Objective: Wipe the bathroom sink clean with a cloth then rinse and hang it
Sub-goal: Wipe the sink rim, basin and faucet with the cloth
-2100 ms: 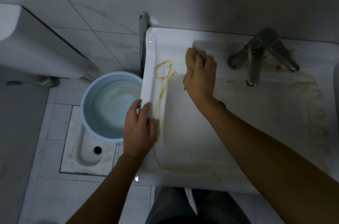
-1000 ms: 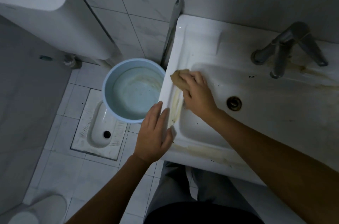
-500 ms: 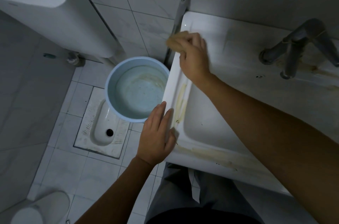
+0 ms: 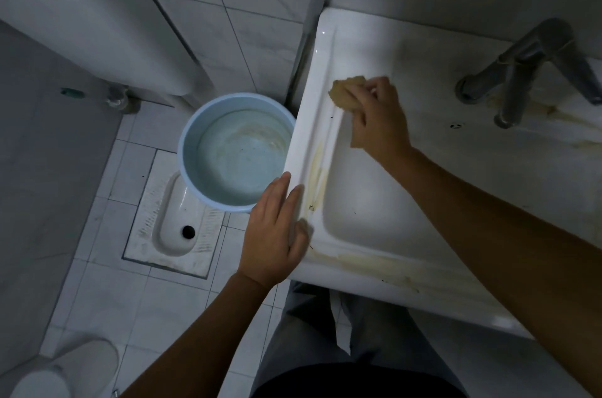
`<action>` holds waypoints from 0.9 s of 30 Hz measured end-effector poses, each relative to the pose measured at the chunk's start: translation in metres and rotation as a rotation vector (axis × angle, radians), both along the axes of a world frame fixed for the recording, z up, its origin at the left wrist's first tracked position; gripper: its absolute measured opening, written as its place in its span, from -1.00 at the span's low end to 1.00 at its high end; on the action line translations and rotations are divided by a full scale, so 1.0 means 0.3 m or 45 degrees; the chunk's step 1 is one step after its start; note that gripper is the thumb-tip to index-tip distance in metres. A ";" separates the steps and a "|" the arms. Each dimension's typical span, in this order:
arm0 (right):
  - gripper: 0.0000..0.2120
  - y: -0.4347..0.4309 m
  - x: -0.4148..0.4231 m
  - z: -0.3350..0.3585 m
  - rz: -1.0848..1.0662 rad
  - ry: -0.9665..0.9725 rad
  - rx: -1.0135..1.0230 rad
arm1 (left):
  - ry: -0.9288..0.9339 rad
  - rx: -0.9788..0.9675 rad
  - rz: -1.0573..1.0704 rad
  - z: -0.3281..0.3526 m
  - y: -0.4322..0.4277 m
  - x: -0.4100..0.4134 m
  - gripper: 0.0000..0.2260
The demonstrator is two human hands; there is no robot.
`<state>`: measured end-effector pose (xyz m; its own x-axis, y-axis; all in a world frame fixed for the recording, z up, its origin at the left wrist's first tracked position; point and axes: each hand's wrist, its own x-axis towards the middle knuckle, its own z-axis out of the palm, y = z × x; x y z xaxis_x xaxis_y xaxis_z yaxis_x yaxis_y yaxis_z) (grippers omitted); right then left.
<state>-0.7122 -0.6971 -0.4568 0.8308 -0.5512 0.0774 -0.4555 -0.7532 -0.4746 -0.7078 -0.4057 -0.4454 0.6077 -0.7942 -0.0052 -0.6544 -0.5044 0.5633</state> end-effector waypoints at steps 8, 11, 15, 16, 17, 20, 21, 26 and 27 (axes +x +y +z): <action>-0.43 0.199 0.043 0.005 -0.290 -0.100 0.275 | -0.030 -0.027 -0.012 -0.005 0.003 -0.002 -0.50; -0.41 0.277 -0.045 0.000 -0.170 -0.094 0.319 | -0.034 -0.024 -0.007 -0.004 0.009 -0.001 -0.49; -0.38 0.383 -0.194 0.020 0.029 -0.048 0.368 | -0.029 0.034 0.009 0.016 0.008 -0.007 -0.51; -0.38 0.409 -0.232 0.029 0.092 -0.024 0.381 | -0.021 0.043 0.028 0.027 0.014 -0.014 -0.52; -0.38 0.433 -0.269 0.036 0.154 -0.004 0.388 | 0.001 0.042 0.059 0.039 0.026 -0.024 -0.53; -0.36 0.493 -0.359 0.053 0.294 0.065 0.361 | 0.056 0.049 0.136 0.062 0.097 -0.056 -0.53; -0.37 0.503 -0.381 0.058 0.336 0.095 0.317 | 0.036 0.064 0.115 0.062 0.125 -0.068 -0.53; -0.42 0.444 -0.414 0.083 0.605 0.202 0.307 | -0.106 0.128 -0.098 0.039 0.206 -0.099 -0.48; -0.43 0.420 -0.401 0.087 0.588 0.212 0.324 | -0.121 0.139 -0.106 0.038 0.208 -0.098 -0.47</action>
<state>-0.8325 -0.5710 -0.4306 0.9802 -0.1111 -0.1637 -0.1896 -0.7635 -0.6174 -0.7373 -0.3433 -0.4341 0.5416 -0.8397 -0.0397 -0.7442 -0.5009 0.4419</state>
